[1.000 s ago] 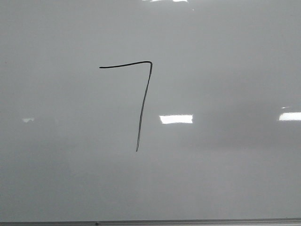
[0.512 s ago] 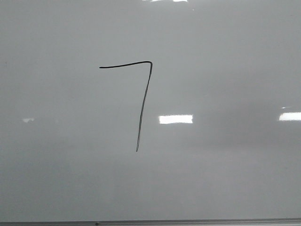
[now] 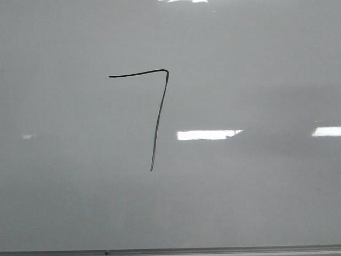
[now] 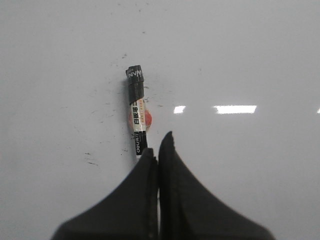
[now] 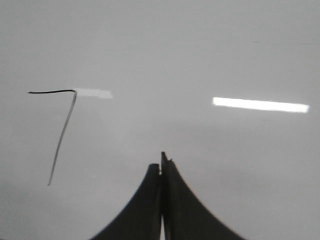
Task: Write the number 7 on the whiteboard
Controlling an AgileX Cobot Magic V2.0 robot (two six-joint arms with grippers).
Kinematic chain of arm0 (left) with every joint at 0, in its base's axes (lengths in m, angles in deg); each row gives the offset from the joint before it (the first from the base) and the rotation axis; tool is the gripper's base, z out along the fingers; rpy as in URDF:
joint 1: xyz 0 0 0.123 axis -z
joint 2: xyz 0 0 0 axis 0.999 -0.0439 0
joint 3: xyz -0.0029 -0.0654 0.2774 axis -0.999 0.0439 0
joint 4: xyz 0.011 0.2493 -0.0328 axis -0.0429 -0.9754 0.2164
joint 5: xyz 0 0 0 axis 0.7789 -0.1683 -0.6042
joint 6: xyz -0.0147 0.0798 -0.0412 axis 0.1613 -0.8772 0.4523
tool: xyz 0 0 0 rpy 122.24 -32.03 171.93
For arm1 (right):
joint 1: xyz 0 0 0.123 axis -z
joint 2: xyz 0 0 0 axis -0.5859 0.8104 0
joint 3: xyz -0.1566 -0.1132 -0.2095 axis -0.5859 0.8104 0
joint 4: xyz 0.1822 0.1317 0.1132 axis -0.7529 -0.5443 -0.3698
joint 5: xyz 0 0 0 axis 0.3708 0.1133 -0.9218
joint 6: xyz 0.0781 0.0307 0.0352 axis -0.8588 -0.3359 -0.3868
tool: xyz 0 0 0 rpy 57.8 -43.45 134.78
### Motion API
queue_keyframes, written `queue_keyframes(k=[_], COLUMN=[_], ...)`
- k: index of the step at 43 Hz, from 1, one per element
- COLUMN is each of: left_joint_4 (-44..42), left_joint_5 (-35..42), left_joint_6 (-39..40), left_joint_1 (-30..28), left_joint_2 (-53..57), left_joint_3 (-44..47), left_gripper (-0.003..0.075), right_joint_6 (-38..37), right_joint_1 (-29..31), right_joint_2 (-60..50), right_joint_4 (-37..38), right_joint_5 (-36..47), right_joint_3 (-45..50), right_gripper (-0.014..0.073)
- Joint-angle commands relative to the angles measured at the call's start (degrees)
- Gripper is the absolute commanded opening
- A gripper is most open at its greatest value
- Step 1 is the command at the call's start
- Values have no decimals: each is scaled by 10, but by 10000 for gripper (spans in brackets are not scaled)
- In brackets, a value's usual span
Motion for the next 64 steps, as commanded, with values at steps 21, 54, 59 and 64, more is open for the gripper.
queue_keyframes(k=[21,54,59,64], left_joint_4=[5,5,5,5], left_joint_5=[48,48,48,48], left_joint_6=[4,4,4,4], left_joint_1=[0,0,0,0], left_joint_2=[9,8,8,8], left_joint_3=[2,2,2,2], left_gripper=[-20,-20,-20,-20], right_joint_6=[-122,-122,-122,-122], right_joint_1=[128,130,130,130], right_joint_2=[-133,-163,-163,-163], right_joint_4=[125,125,125,125], right_joint_5=[8,6,6,6], right_joint_3=[107,107,107,107], right_gripper=[-61,-61,-61,-61])
